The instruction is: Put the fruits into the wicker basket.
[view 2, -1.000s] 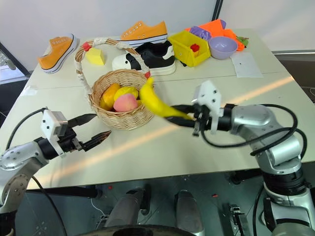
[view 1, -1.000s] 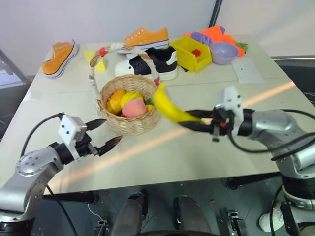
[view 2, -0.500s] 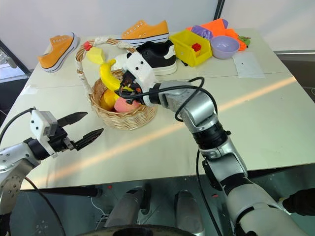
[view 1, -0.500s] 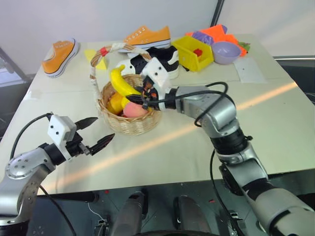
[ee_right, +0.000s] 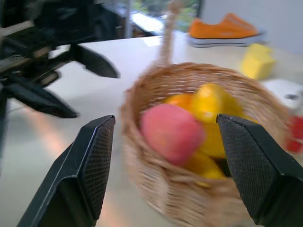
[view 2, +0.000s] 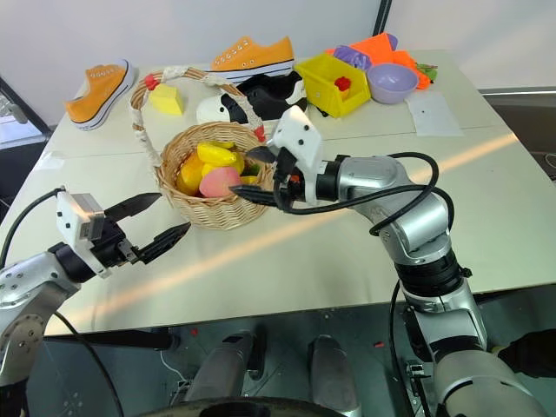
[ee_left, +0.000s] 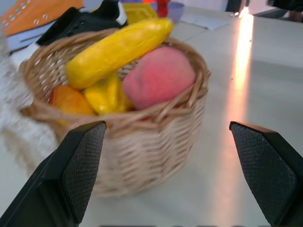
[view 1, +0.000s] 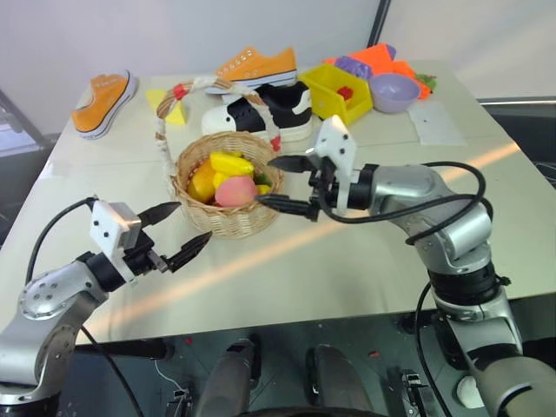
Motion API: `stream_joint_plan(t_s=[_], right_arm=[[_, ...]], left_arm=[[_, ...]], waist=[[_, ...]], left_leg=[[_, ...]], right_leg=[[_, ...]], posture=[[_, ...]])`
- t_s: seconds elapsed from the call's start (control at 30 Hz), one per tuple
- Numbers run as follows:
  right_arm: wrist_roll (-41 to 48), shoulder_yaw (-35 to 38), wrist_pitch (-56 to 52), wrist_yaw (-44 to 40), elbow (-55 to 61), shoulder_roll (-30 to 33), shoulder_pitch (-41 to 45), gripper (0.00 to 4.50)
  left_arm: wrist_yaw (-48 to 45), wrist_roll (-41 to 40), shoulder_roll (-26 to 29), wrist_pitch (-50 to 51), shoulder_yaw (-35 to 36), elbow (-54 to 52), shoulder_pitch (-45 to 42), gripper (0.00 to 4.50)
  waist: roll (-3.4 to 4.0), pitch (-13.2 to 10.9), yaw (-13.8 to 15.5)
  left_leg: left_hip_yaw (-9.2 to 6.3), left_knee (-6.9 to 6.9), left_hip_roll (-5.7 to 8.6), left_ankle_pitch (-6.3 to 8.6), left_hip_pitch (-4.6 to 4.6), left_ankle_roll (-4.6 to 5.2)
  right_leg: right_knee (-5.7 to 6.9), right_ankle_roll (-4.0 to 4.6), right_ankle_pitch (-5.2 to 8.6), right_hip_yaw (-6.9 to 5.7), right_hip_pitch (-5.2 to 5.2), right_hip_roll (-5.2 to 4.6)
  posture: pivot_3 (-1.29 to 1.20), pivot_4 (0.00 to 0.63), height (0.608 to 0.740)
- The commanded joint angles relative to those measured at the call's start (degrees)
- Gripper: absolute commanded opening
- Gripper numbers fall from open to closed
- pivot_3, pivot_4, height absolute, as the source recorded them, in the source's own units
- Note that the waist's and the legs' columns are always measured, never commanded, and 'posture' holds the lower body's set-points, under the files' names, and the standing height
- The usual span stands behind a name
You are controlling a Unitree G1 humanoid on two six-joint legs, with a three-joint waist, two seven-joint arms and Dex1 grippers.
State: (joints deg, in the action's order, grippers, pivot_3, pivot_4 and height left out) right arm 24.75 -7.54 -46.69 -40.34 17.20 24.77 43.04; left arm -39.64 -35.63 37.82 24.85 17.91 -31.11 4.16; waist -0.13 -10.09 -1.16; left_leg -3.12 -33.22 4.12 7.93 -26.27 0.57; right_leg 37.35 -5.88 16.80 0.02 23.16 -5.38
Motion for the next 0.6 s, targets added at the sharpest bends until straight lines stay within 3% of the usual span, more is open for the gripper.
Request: stream_joint_plan(t_s=[0.03,0.2,0.3,0.47,0.6], right_arm=[[-4.6,1.2,4.7,7.1,-8.6,-4.5,4.2,3.56],[-9.1,0.2,14.1,9.1,-23.8,-10.1,9.6,3.56],[-10.6,0.7,18.0,9.5,-30.1,-11.9,11.4,2.66],[-10.3,2.3,18.3,9.7,-28.7,-12.1,10.9,0.18],[-10.0,5.3,17.2,10.2,-23.7,-8.7,9.2,0.06]], left_arm=[[-0.2,-0.4,-0.2,0.1,-1.4,-0.4,-1.7,4.5],[0.2,-1.3,-0.6,0.8,-2.5,-0.6,-4.1,4.5],[0.6,-1.0,-0.9,1.1,-3.0,-1.2,-4.2,4.5],[1.4,-1.2,-1.4,1.5,-3.2,-2.6,-3.4,4.5],[1.9,-1.2,-1.8,1.9,-3.6,-3.3,-3.5,4.5]], waist=[[0.0,0.0,0.0],[0.0,0.0,0.2],[0.0,0.0,0.3],[0.0,0.0,0.3],[0.01,0.0,0.6]], left_leg=[[-0.01,0.0,-0.01,-0.02,0.04,-0.01],[-0.03,0.01,-0.01,-0.16,0.01,0.01],[-0.04,0.01,-0.02,-0.18,0.01,-0.02],[-0.04,0.01,-0.01,-0.18,0.01,-0.02],[-0.06,0.01,-0.02,-0.19,0.0,-0.04]], right_leg=[[0.02,0.0,0.0,0.02,-0.01,0.04],[0.04,-0.18,-0.1,0.01,0.05,0.11],[0.04,-0.19,-0.11,-0.01,0.06,0.15],[0.1,-0.2,-0.11,0.01,0.05,0.16],[0.16,-0.2,-0.11,0.01,0.08,0.16]], posture=[[0.0,0.15,0.74],[0.0,0.15,0.74],[0.0,0.15,0.74],[0.0,0.15,0.74],[0.0,0.15,0.74]])
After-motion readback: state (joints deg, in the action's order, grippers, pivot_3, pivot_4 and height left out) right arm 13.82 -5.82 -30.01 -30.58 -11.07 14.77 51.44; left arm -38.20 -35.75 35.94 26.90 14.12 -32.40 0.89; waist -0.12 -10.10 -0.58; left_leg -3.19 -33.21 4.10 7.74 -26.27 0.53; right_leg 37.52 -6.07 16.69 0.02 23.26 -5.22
